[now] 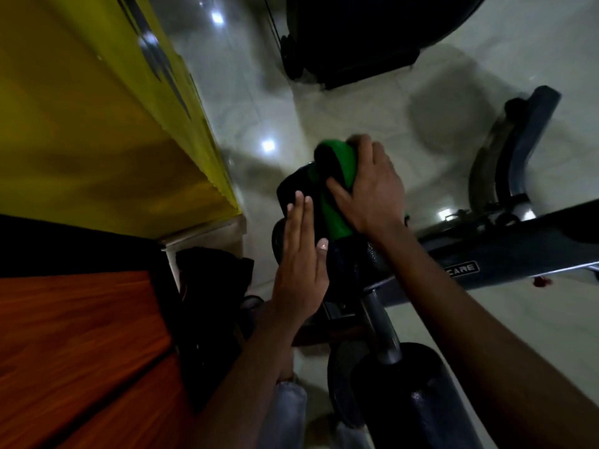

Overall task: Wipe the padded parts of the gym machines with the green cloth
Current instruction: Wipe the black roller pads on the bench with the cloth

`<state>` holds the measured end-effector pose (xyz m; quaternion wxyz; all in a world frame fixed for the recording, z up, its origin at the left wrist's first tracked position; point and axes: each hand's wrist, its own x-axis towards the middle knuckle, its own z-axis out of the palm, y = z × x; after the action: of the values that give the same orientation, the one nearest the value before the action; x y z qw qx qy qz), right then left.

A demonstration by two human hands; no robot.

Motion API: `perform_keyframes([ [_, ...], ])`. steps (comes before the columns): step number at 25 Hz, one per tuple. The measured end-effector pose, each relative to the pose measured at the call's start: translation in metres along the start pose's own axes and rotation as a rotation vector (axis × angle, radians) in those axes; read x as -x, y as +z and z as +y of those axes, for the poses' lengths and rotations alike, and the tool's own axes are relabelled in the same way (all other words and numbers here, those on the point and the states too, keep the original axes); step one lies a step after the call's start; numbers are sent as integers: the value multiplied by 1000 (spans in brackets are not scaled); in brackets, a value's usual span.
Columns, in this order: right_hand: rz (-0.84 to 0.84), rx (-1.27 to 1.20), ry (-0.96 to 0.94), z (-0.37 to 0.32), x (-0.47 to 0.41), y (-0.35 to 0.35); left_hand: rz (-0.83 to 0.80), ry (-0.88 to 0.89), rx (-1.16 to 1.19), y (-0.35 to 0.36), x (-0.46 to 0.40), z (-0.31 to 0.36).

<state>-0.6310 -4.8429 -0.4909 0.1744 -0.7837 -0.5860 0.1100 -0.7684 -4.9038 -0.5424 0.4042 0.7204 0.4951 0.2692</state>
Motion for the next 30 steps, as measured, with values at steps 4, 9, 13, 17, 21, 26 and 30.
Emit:
perform_keyframes([
  [4, 15, -12, -31, -4, -30, 8, -13, 8, 18, -2, 1, -1],
  [9, 19, -63, -63, 13, 15, 0, 110, -83, 24, 2, -6, 9],
  [13, -43, -69, -85, 31, 77, -15, 251, -99, -11, 3, -23, 23],
  [17, -127, -199, -31, 49, 112, -27, 214, -61, -40, 12, -39, 36],
  [21, -94, -395, 106, 60, 114, -40, 204, -52, -224, 29, -32, 27],
  [26, -33, -286, -8, 43, 83, -35, 197, -50, -55, 19, -22, 7],
  [30, -13, -38, -78, 18, 49, -9, 234, -61, 18, 21, -20, 4],
])
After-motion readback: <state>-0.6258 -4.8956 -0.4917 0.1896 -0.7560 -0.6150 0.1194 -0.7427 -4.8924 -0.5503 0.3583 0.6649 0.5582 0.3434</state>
